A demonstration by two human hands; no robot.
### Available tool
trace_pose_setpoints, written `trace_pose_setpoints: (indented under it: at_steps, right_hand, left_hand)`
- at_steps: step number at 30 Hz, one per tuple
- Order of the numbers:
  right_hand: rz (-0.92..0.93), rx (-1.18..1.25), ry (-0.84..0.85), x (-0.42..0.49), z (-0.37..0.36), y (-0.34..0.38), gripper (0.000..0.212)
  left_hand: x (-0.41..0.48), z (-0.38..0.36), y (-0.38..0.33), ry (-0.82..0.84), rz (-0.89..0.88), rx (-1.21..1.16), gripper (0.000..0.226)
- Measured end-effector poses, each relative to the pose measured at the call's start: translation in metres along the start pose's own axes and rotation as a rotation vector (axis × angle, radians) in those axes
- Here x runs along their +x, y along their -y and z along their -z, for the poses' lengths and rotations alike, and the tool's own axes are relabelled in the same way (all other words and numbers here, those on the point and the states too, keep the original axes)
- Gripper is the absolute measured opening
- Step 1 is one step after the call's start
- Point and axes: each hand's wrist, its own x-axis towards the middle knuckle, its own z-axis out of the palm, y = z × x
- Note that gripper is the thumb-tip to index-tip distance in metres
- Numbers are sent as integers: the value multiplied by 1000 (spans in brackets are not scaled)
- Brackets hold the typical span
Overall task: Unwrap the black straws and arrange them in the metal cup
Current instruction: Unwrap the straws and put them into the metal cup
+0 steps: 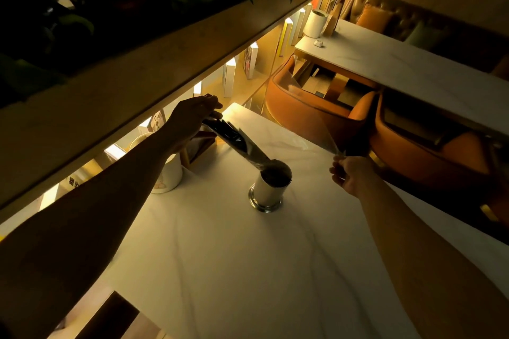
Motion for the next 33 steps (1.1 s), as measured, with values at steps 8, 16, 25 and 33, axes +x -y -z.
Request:
trace_pose_setpoints:
  at_steps: [8, 16, 25, 33]
  right_hand:
    - [-53, -16, -3, 12, 17, -13, 19]
    - [-143, -290, -73, 20, 28, -15, 26]
    - [536, -544, 81, 11, 14, 34, 66]
    - [785, -497, 198, -7, 4, 56, 43]
  left_hand:
    - [6, -21, -14, 35, -6, 27, 24]
    - [15, -39, -31, 51, -49, 139, 30]
    - [21, -69, -54, 197, -87, 289, 21]
    - [21, -91, -68, 270, -217, 453, 18]
